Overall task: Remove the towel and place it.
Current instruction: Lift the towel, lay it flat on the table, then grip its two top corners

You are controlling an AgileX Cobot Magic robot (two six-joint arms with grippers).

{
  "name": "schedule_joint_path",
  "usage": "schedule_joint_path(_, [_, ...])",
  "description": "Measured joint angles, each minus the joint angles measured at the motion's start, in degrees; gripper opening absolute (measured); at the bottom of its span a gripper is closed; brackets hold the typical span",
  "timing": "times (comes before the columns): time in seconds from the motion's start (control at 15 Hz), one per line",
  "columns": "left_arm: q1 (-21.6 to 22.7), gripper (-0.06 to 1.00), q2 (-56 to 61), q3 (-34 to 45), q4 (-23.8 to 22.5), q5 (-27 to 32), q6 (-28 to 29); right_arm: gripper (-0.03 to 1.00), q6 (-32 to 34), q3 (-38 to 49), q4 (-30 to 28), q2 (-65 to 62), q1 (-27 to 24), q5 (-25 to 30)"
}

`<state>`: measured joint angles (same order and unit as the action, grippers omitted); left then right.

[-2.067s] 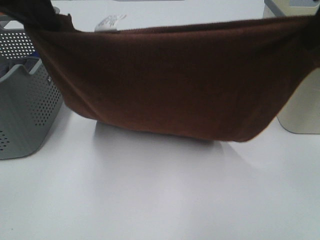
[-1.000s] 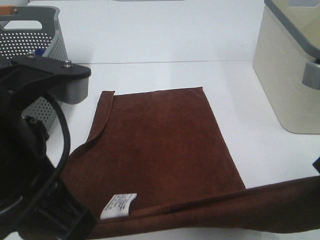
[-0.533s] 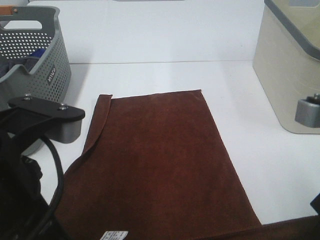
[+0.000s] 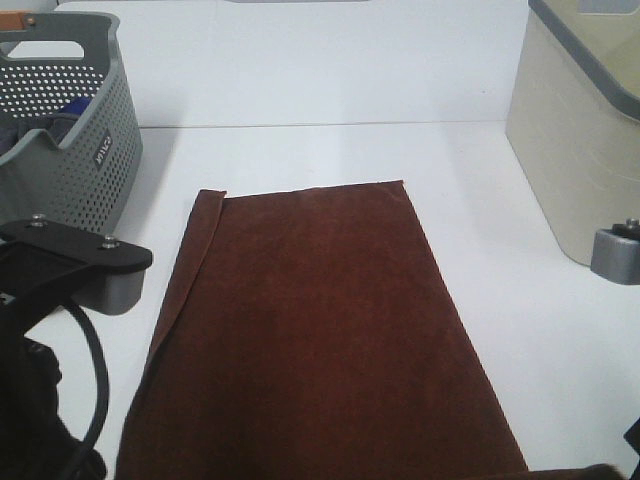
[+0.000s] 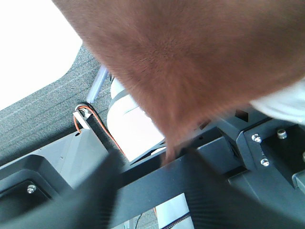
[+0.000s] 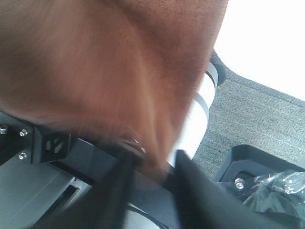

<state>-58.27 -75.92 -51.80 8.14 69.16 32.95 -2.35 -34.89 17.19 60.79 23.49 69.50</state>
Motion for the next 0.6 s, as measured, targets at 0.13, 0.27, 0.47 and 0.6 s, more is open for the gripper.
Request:
schedule_joint_path(0.13, [0.00, 0.74, 0.00, 0.06, 0.46, -0.11, -0.40, 0.62, 0.00, 0.11, 0.00, 0.00, 0.00, 0.11])
schedule_joint_path(0.27, [0.00, 0.77, 0.00, -0.06, -1.26, -0.23, -0.40, 0.72, 0.00, 0.06, -0.17, 0.00, 0.00, 0.17])
schedule_joint_path(0.47, [0.00, 0.71, 0.00, -5.10, -13.58, -1.78, 4.98, 0.74, 0.06, -4.98, -2.98, 0.00, 0.00, -1.83])
schedule_joint_path(0.6, [1.38, 0.68, 0.00, -10.20, -23.72, -5.84, 9.28, 0.73, 0.34, -9.68, -5.50, 0.06, 0.00, -6.82])
